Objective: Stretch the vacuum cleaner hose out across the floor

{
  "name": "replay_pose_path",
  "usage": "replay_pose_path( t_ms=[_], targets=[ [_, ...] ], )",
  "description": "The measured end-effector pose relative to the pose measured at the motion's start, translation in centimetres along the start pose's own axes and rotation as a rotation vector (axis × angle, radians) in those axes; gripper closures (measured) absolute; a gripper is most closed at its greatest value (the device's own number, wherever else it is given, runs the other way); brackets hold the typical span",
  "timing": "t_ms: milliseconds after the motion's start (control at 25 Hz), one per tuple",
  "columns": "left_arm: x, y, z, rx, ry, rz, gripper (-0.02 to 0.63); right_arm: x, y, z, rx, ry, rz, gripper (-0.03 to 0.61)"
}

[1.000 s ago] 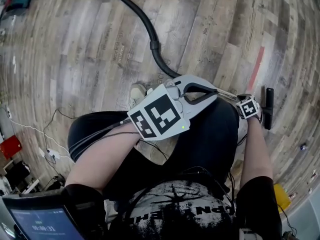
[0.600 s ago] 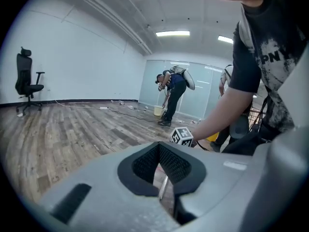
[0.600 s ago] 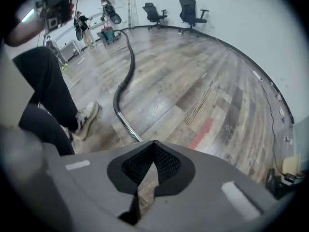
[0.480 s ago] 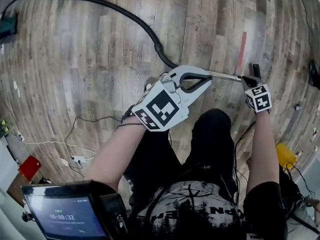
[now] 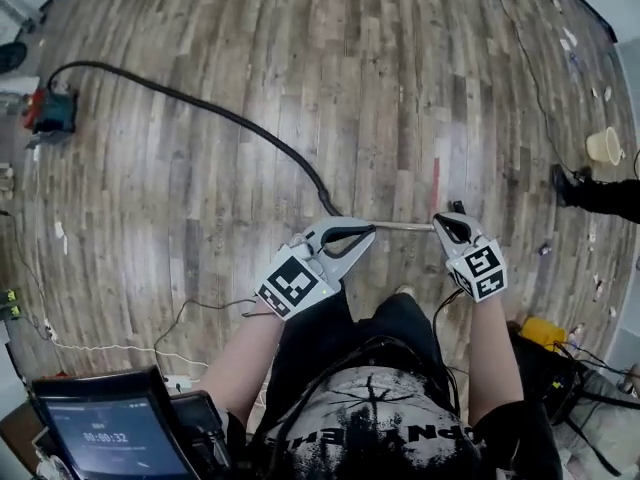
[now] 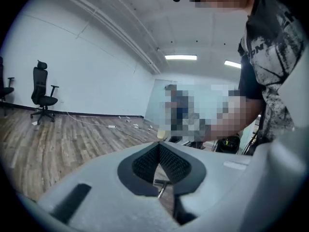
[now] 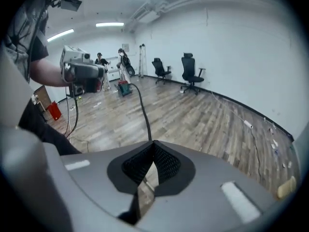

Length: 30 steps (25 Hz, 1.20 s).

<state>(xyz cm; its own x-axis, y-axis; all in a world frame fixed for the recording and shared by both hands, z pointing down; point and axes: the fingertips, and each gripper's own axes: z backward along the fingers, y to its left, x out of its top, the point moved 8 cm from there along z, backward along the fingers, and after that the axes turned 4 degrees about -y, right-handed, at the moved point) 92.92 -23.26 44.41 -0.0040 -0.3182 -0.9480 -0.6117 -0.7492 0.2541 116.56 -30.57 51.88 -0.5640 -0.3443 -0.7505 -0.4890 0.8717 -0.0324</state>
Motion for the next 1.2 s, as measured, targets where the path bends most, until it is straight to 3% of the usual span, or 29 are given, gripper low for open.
replay_pose_path(
  t_ms=[80, 200, 520, 720, 880, 1040, 1200],
  targets=[
    [3.6, 0.2, 2.1, 0.017, -0.053, -0.013, 0.613, 5.4, 0.8, 1.7, -0.015, -0.127, 0.021, 0.572],
    [6.1, 0.5, 4.6, 0.048, -0.088, -0.032, 0.612, 11.1, 2.0, 3.3, -0.006, -0.285, 0.048, 0.572],
    [10.5, 2.7, 6.7, 0.175, -0.166, -0.12, 0.612, 18.9, 2.4, 3.7, 0.113, -0.55, 0.109, 0.572],
    [12.5, 0.5, 7.7, 0.282, -0.188, -0.145, 0.613, 21.4, 2.6, 5.6, 0.195, -0.624, 0.191, 0.572],
    [14.6, -1.2, 4.3, 0.35, -0.244, -0.101, 0.614, 21.8, 0.0, 7.5, 0.322, -0.671, 0.201, 0.572],
    [15.1, -4.7, -0.2, 0.401, -0.285, -0.117, 0.614, 19.8, -2.6, 10.5, 0.426, -0.7, 0.24, 0.572],
    [15.7, -5.0, -1.1, 0.464, -0.291, -0.116, 0.614, 20.7, -3.5, 10.7, 0.515, -0.711, 0.239, 0.572]
  ],
)
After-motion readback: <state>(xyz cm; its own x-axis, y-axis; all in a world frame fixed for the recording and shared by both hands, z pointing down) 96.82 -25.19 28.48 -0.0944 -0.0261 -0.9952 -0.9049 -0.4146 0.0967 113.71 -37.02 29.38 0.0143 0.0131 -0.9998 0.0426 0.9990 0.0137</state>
